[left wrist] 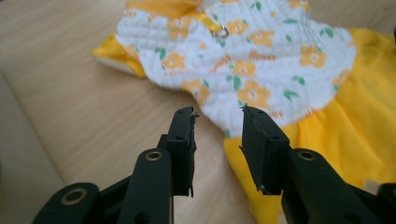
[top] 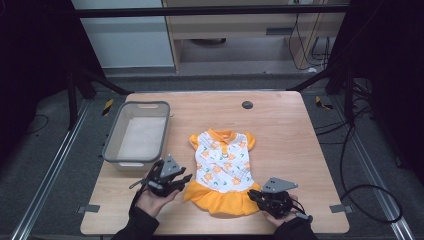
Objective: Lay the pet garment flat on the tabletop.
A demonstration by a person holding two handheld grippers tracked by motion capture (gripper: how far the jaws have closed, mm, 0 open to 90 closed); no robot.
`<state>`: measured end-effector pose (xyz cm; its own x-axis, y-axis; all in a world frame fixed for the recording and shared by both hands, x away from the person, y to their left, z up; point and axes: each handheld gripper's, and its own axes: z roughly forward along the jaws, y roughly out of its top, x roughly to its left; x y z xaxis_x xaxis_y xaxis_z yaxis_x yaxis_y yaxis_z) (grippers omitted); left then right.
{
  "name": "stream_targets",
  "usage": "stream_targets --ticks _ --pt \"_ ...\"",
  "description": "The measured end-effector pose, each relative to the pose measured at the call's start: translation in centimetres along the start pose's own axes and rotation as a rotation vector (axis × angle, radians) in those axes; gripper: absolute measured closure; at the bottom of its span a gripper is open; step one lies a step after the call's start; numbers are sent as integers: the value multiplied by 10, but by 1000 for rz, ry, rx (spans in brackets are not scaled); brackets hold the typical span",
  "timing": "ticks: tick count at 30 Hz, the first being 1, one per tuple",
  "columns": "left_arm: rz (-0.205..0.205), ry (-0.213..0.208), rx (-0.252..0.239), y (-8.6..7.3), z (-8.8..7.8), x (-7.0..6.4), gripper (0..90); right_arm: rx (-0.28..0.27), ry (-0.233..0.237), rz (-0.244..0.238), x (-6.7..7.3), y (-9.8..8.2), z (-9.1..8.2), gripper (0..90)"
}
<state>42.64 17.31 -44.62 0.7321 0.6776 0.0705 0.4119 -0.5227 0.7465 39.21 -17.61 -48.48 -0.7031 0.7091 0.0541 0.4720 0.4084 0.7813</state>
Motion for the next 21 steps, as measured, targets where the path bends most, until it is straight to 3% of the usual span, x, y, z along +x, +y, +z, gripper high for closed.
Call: stream_targets --ticks 2,6,11,16,21 --pt "5 9 27 -11 -1 -5 602 1 -23 11 -2 -5 -4 759" --pt "-12 -18 43 -24 -1 -10 583 19 -88 59 -8 -15 -10 639" --pt "3 -47 80 -28 5 -18 603 45 -118 76 -11 -18 -9 612" --pt "9 -58 119 -31 12 -20 724 97 -133 99 -14 -19 -4 657" --pt "3 -61 108 -29 10 -19 851 112 -98 104 -13 -18 -2 820"
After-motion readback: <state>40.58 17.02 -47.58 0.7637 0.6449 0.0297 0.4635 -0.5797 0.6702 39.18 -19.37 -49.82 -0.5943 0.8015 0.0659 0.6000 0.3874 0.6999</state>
